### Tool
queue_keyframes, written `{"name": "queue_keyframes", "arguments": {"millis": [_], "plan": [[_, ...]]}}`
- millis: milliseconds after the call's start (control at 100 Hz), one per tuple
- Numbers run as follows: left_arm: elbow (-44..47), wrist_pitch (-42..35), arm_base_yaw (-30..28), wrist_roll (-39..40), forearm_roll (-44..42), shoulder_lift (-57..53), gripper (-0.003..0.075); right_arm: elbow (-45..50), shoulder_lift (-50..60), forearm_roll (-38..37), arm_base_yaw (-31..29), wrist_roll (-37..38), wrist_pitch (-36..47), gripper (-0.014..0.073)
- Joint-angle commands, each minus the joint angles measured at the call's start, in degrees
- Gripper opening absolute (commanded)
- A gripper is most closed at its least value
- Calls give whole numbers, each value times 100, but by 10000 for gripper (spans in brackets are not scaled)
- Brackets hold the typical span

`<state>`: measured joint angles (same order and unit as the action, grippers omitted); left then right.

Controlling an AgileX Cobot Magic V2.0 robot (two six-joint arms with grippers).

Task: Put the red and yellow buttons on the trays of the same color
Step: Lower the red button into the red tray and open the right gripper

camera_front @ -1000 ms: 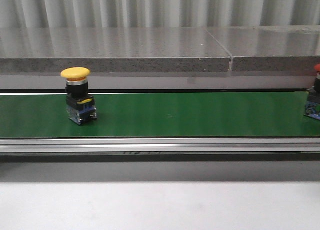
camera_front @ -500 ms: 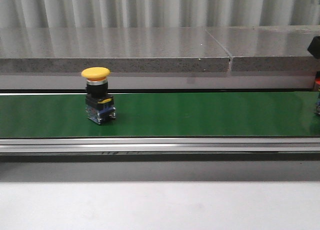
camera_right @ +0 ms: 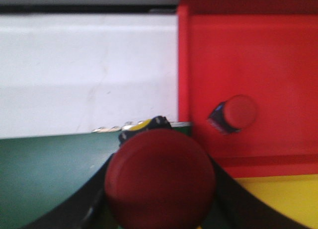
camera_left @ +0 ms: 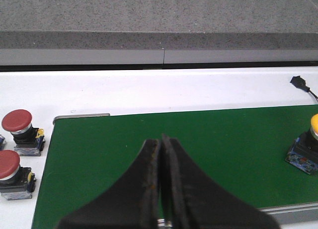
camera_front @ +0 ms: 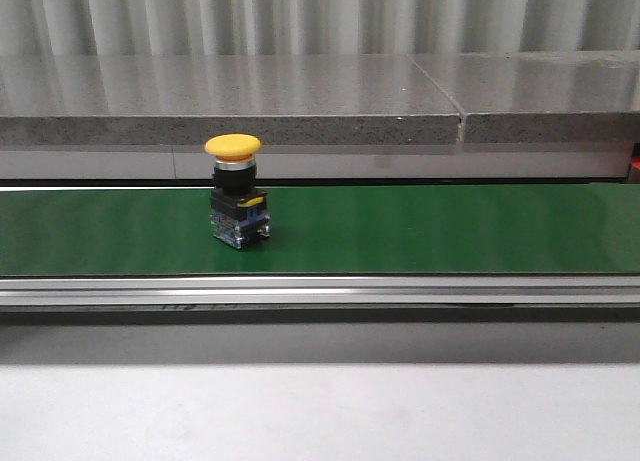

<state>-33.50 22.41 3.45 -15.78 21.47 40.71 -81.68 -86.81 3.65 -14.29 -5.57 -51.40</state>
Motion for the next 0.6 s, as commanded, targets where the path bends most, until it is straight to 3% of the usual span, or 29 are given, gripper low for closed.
{"name": "queue_keyframes", "arguments": {"millis": [0,160,590], "plan": [[-152,-402,46,23,112,-28,-20,-543,-67,-45,-341,-45,215,98],[-152,-402,46,23,112,-28,-20,-1323,-900,-39,-642,-166,258,98],[-152,-402,46,23,112,-28,-20,-2903,-2928,-39,-662,-166,-91,98]]}}
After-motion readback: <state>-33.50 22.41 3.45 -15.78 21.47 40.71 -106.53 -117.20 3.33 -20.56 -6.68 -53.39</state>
